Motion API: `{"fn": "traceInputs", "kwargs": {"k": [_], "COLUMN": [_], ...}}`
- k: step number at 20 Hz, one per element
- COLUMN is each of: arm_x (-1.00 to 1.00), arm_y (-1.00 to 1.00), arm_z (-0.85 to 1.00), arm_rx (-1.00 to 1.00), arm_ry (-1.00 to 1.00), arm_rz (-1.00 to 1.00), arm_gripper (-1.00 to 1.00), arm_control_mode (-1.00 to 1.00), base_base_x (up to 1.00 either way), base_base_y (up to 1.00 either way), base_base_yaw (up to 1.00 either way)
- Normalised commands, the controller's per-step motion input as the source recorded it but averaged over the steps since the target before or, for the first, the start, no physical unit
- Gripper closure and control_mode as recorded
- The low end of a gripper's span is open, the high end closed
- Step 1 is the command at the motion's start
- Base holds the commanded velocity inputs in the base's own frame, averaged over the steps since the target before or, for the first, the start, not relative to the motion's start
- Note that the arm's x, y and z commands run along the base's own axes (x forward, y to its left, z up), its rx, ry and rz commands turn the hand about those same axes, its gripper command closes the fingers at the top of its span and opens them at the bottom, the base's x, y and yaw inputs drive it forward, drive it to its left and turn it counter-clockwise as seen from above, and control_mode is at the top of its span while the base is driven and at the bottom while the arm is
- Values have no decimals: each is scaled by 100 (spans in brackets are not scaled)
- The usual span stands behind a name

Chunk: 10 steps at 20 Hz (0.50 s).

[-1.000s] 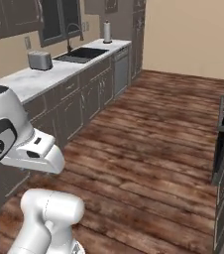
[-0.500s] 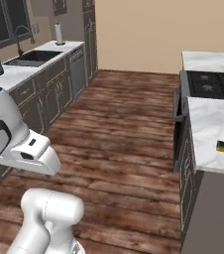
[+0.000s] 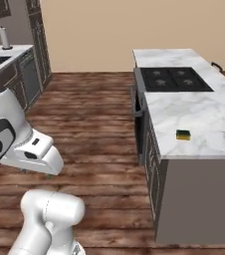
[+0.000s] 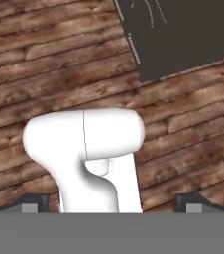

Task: Place the sponge inside the microwave to prepare for sanitizing.

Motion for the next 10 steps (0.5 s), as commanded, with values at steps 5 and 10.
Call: {"fn": "traceInputs", "kwargs": {"k": [5, 10], "arm_x": [0, 0], "arm_y": [0, 0], "arm_z": [0, 0], "arm_rx": [0, 0], "arm_ry": [0, 0], "arm_rz": [0, 0], "arm_gripper": [-100, -100], "arm_control_mode": [100, 100], "base_base_x": [16, 29], "base_base_y": [-1, -6], "base_base_yaw": [-55, -49]}}
